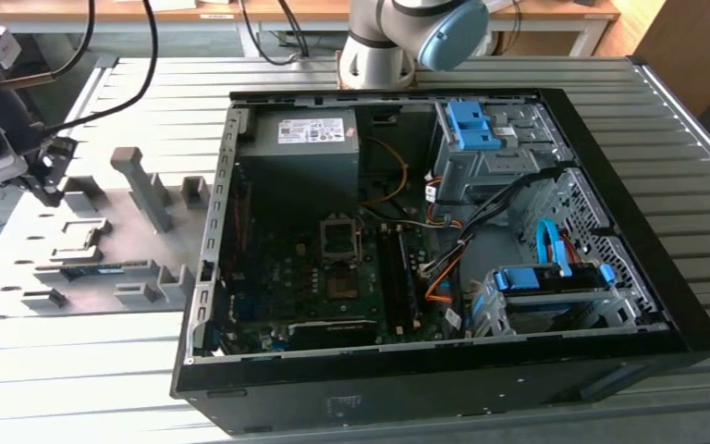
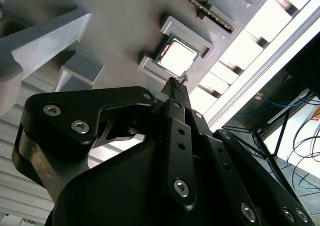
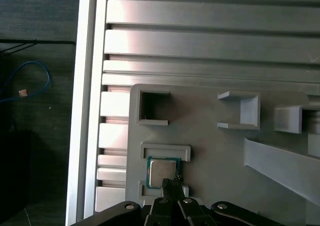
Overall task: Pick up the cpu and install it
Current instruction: 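Reach for the cpu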
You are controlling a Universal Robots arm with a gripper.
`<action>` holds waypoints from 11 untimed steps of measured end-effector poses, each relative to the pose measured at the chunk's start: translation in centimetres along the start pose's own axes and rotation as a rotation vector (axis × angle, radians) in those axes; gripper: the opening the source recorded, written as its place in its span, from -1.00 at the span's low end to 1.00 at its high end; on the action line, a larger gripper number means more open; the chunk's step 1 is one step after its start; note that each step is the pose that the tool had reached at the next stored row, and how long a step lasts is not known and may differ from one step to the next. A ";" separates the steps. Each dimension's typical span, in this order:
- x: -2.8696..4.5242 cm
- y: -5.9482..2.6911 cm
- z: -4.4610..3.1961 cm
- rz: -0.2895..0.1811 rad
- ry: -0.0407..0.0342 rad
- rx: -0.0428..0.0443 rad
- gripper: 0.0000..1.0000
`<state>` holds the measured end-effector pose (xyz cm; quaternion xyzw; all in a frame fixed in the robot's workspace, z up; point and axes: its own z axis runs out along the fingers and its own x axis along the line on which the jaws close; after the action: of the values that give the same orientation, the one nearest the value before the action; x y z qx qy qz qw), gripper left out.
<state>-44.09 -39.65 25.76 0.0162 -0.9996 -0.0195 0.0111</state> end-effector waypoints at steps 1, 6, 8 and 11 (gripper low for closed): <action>0.00 0.00 0.04 0.000 0.0000 0.0000 -0.80; -0.01 -0.01 0.28 0.000 0.0000 0.0000 -0.80; -0.01 -0.02 0.42 0.000 0.0000 0.0000 -0.80; -0.02 -0.02 0.67 0.000 0.0000 0.0000 -0.80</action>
<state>-44.09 -39.65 25.09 0.0162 -0.9996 -0.0196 0.0111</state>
